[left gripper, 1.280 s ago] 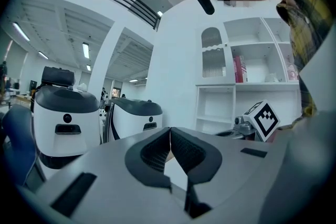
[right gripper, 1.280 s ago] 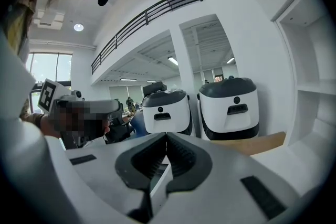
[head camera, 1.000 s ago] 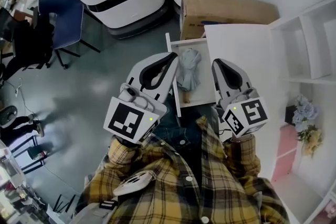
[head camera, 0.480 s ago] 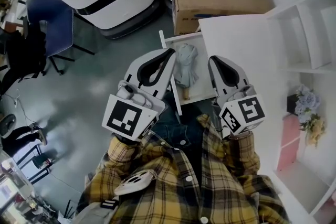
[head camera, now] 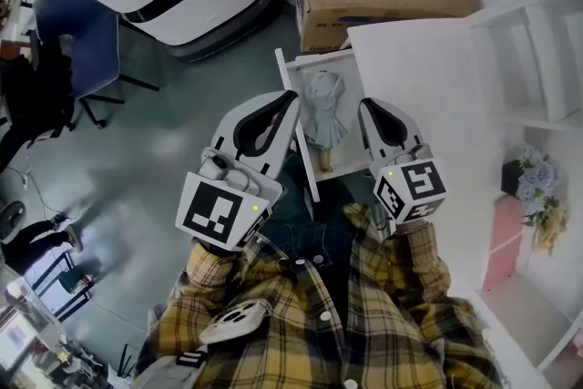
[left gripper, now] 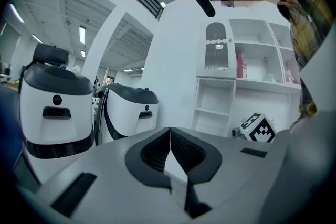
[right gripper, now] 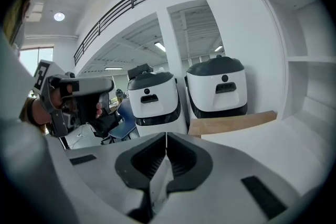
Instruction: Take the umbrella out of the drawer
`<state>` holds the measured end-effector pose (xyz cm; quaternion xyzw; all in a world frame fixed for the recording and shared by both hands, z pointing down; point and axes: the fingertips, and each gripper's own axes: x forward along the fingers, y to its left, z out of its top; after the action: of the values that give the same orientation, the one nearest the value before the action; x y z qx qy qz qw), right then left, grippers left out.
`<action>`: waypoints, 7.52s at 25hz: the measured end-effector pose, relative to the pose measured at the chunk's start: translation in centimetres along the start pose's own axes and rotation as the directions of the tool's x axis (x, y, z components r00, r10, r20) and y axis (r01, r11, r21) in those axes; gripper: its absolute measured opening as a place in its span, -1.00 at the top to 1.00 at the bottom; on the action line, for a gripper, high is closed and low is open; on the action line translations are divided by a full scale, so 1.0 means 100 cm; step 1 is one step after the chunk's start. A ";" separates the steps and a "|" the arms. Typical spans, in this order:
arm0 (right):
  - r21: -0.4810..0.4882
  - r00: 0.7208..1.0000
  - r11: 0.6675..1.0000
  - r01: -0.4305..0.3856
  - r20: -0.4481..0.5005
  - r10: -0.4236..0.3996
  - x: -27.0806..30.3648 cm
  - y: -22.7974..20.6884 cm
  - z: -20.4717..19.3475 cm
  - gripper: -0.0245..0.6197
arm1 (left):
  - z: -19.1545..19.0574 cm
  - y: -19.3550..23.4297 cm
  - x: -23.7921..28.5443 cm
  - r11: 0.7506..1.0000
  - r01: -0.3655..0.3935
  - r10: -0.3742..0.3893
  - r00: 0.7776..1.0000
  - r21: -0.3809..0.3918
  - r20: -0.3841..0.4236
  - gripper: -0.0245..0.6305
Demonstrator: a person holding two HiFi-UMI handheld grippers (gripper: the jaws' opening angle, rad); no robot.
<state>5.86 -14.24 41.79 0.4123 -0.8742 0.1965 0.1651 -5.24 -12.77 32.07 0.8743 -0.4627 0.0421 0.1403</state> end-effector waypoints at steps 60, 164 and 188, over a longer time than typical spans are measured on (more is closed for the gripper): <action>0.190 0.808 0.969 0.158 -0.589 -0.016 0.162 -0.024 -0.309 -0.17 | -0.138 0.047 0.007 0.996 -0.044 0.054 0.990 0.080 -0.133 0.86; -0.013 0.908 0.998 0.057 0.416 -0.046 -0.134 0.004 0.128 -0.09 | 0.067 -0.050 0.017 0.950 0.160 -0.208 0.964 0.267 0.164 0.86; 0.031 0.899 0.999 0.025 0.437 -0.036 -0.140 0.000 0.114 -0.09 | 0.062 -0.062 0.019 0.943 0.192 -0.236 0.962 0.270 0.140 0.86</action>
<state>12.89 -10.58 25.58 0.4616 -0.8798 0.1069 -0.0375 0.54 -12.77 25.21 0.9305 -0.3659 0.0105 -0.0094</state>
